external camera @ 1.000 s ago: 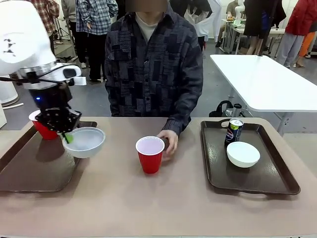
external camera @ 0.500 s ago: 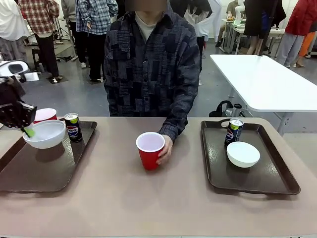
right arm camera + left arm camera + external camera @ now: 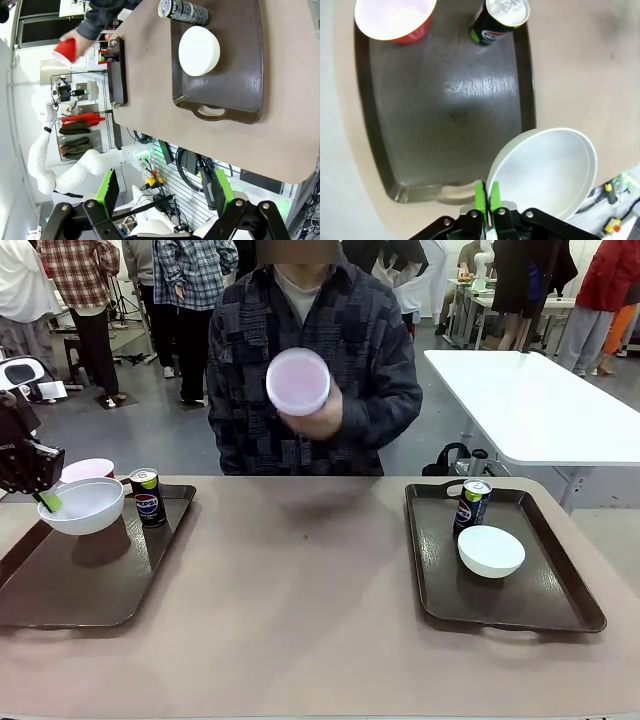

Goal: Prepare tableware on both trays.
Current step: Pick up a Picnic Bowl from the table and place it on a Handle tray.

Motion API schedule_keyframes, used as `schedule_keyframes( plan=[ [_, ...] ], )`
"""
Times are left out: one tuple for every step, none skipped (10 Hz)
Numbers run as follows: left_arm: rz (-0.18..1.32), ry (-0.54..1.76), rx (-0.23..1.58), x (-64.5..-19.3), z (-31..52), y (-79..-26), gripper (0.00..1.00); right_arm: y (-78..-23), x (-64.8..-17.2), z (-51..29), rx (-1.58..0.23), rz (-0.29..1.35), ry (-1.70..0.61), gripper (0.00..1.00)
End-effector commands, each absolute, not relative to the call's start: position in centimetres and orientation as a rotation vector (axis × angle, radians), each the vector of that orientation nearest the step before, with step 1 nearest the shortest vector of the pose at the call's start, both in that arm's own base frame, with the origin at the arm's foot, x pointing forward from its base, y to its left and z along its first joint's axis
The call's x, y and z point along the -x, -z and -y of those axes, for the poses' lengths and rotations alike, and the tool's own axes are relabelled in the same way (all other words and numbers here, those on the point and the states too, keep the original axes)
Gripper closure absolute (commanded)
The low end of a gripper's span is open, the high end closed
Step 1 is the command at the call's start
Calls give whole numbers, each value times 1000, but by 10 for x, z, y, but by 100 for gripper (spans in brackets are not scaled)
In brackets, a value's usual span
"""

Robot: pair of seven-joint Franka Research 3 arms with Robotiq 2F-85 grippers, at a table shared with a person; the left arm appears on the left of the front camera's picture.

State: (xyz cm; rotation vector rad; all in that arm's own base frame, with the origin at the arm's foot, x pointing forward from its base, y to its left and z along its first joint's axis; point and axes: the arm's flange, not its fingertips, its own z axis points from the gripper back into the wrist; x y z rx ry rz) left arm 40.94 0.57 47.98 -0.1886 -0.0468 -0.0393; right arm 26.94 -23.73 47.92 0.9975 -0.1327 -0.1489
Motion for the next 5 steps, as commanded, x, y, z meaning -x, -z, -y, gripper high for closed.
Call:
schedule_keyframes(
  plan=[
    [41,19,200,-409,-6,-479,100,-478,-267,235,-1005,136,144,4],
    [41,19,200,-409,-6,-479,100,-478,-267,235,-1005,136,144,4],
    [46,39,189,-409,-6,-480,96,-478,-267,235,-1005,136,144,4],
    [40,85,187,-416,-12,-466,96,-478,-267,235,-1005,136,144,4],
    [59,112,175,-418,-18,-448,96,-478,-267,235,-1005,136,144,4]
  ],
)
